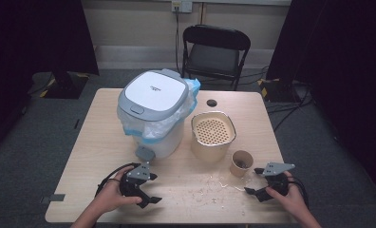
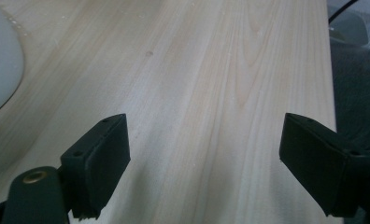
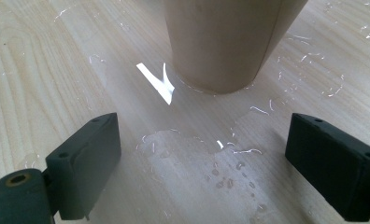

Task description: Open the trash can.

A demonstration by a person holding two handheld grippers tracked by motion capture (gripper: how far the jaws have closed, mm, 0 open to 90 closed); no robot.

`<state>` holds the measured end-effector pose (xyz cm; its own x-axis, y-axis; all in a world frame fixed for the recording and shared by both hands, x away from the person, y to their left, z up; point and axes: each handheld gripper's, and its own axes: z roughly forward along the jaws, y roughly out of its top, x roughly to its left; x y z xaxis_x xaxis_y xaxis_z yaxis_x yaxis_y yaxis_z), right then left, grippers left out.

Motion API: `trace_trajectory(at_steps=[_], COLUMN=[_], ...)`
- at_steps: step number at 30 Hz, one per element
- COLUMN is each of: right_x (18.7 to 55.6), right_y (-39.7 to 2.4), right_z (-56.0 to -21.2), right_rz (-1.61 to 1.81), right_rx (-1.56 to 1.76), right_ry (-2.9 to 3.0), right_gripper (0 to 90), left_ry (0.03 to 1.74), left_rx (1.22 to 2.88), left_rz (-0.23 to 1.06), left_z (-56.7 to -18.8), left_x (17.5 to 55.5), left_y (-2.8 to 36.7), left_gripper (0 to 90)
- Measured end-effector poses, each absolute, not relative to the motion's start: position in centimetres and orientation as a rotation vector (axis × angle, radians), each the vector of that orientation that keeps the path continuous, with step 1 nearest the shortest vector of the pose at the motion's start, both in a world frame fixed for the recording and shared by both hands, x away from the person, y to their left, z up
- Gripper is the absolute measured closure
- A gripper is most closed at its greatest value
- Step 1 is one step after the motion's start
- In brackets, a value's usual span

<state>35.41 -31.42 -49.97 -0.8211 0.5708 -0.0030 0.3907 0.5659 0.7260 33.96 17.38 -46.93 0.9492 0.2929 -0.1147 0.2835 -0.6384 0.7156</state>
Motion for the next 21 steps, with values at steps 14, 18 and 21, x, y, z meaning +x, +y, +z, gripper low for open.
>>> trace_trajectory(at_steps=[14, 18, 21], right_x=[35.4, 35.4, 35.4], right_y=[-31.5, -31.5, -31.5], right_z=[-50.0, -50.0, -50.0], right_rz=[1.105, 1.105, 1.105], right_rx=[0.791, 0.787, 0.787], right_ry=[2.568, 2.570, 2.570], right_gripper=[9.6, 9.7, 9.7], left_ry=[0.623, 0.674, 0.698], left_rx=[2.236, 2.220, 2.216], left_rz=[-0.013, 0.002, 0.010], left_z=[-43.3, -41.9, -41.1], left_x=[34.2, 34.3, 34.2], left_y=[19.3, 20.1, 20.6], left_gripper=[16.5, 18.0, 18.7])
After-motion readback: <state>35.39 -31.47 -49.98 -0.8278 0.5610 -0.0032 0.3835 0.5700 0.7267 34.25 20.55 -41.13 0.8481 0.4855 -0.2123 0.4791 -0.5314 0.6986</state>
